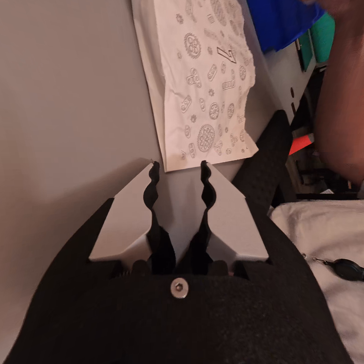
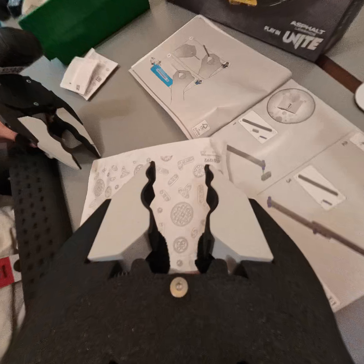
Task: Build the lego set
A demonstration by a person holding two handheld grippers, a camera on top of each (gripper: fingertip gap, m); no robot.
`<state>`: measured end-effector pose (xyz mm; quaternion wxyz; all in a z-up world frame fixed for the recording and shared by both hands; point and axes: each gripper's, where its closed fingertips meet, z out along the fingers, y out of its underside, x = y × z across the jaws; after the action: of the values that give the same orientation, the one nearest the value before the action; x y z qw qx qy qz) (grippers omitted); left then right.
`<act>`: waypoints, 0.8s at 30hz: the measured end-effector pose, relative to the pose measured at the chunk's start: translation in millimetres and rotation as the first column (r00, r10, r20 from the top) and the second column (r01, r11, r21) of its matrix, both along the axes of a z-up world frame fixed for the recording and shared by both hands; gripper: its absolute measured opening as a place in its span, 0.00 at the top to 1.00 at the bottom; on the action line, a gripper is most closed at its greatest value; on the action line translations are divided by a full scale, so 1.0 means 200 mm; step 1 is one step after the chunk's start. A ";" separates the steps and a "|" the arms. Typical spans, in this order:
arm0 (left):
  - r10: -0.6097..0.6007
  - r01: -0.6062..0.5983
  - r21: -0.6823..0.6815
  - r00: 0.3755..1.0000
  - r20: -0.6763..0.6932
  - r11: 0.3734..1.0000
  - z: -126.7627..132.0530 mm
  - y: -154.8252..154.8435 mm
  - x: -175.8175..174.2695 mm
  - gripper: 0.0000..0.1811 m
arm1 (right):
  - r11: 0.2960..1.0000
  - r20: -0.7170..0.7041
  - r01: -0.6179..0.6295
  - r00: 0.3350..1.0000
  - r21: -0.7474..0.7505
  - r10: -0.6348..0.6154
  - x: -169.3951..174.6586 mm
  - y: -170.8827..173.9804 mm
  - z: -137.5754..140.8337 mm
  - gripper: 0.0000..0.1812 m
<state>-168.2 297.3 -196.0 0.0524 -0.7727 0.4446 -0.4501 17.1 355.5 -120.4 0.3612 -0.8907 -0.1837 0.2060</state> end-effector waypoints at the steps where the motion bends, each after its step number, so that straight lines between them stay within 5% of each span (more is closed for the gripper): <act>1: -0.002 0.002 -0.002 1.000 -0.006 1.000 -0.01 0.02 0.01 0.80 | 0.998 0.005 -0.054 0.999 -0.021 0.054 -0.01 0.08 -0.03 0.72; 4: -0.011 0.011 0.000 1.000 -0.003 1.000 -0.02 0.04 0.05 0.82 | 0.974 0.046 -0.181 0.981 -0.134 0.188 -0.02 0.22 -0.14 0.73; 6: -0.037 0.039 0.048 0.999 -0.029 0.998 -0.04 0.04 0.05 0.97 | 0.951 0.066 -0.245 0.963 -0.189 0.261 -0.02 0.26 -0.19 0.74; 8: -0.073 0.075 0.059 0.997 -0.038 0.995 -0.05 0.03 0.06 0.98 | 0.932 0.056 -0.280 0.952 -0.228 0.300 -0.02 0.27 -0.21 0.74; 15: -0.182 0.201 0.228 0.978 -0.104 0.953 -0.02 0.12 0.04 1.00 | 0.921 -0.170 -0.275 0.957 -0.275 0.235 0.02 0.31 -0.17 0.75; 24: -0.346 0.492 0.530 0.868 -0.356 0.690 0.09 0.41 -0.10 1.00 | 0.897 -0.200 -0.396 0.912 -0.198 0.358 0.02 0.30 -0.14 0.79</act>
<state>-187.9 378.8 -178.8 0.1402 -0.6376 0.7328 -0.1918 20.8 415.2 -148.0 0.2203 -0.8550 -0.2981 0.3626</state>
